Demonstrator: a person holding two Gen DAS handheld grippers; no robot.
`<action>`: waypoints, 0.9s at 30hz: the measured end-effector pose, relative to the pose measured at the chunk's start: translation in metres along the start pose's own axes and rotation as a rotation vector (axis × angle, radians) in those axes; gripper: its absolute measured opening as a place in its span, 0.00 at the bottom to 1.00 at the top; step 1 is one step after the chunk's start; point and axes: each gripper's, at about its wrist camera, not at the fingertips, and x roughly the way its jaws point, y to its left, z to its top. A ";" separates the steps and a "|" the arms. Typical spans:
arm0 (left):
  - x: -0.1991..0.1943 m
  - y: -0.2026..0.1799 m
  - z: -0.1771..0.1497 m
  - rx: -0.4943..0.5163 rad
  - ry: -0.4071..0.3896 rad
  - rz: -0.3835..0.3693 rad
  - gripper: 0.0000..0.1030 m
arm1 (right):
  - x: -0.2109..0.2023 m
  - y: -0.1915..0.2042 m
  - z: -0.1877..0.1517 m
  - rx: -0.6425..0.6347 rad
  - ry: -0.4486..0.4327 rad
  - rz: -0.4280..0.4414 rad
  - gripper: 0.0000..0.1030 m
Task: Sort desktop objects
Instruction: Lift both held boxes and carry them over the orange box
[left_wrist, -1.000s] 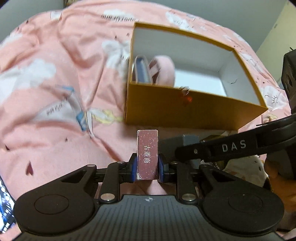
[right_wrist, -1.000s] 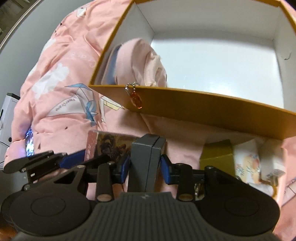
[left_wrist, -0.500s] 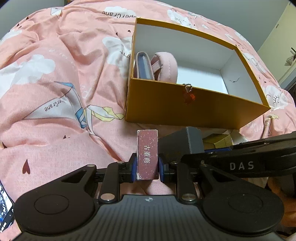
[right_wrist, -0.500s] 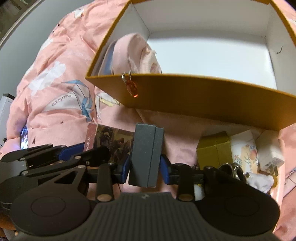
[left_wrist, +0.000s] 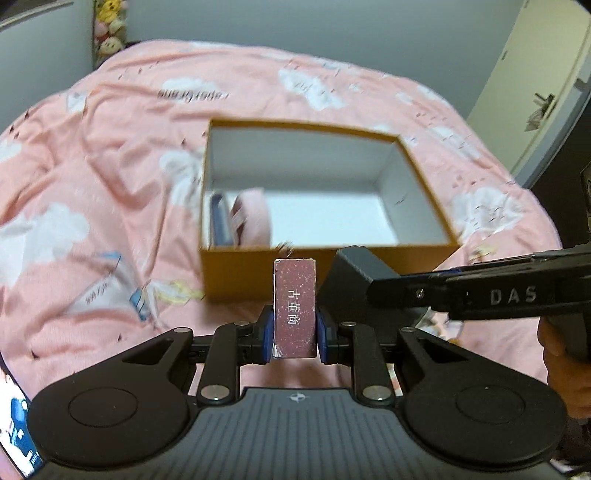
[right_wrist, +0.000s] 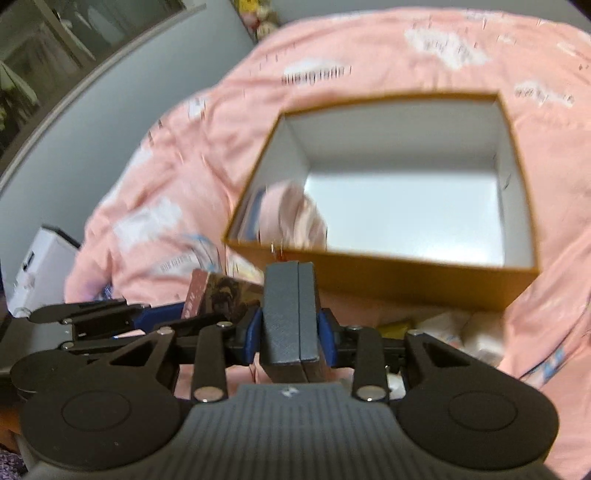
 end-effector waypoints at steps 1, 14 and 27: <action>-0.004 -0.002 0.004 0.003 -0.012 -0.008 0.25 | -0.009 -0.001 0.002 0.001 -0.022 0.003 0.34; -0.014 -0.025 0.066 0.036 -0.163 -0.060 0.25 | -0.067 -0.012 0.044 0.002 -0.275 -0.023 0.34; 0.057 -0.010 0.101 -0.009 -0.046 -0.051 0.25 | 0.001 -0.042 0.076 0.073 -0.264 -0.091 0.34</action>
